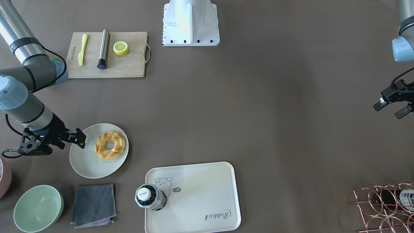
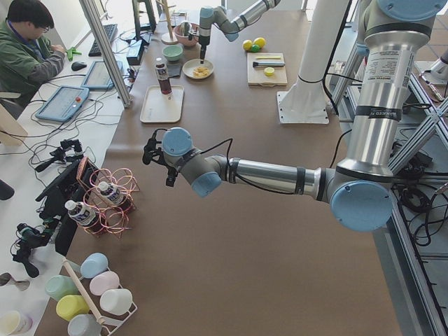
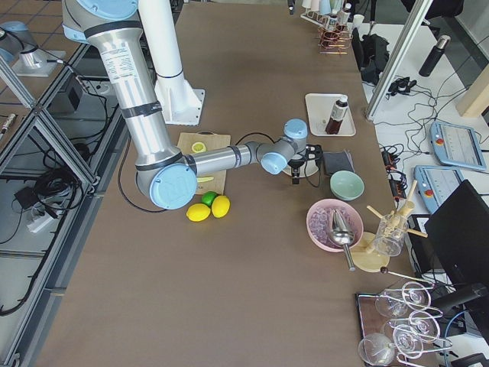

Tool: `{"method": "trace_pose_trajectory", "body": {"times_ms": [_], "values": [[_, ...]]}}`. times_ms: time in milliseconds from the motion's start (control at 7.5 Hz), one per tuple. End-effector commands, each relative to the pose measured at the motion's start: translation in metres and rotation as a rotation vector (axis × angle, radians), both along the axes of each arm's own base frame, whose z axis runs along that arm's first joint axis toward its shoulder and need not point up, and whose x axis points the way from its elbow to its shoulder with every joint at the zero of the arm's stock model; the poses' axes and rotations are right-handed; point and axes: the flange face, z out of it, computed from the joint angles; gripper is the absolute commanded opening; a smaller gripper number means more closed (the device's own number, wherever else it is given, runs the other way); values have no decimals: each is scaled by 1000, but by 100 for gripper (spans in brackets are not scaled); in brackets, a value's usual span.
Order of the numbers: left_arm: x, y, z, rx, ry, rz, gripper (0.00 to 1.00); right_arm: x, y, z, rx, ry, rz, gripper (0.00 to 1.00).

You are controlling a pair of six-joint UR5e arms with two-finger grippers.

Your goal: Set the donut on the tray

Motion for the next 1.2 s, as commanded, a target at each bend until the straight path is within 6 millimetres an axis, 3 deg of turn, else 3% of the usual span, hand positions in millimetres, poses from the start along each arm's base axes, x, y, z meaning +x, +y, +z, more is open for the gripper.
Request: {"method": "trace_pose_trajectory", "body": {"times_ms": [0, 133, 533, 1067], "values": [[1, 4, 1, 4, 7, -3, 99, -2, -2, -14, -34, -26, 50, 0], [0, 6, 2, 15, 10, -3, 99, -2, -2, -22, -23, -36, 50, 0], [0, 7, 5, 12, 9, -3, 99, 1, -2, -21, -11, -22, 69, 0], [0, 8, -3, 10, 22, -2, 99, 5, 13, -106, 16, -157, 87, 0]]}}
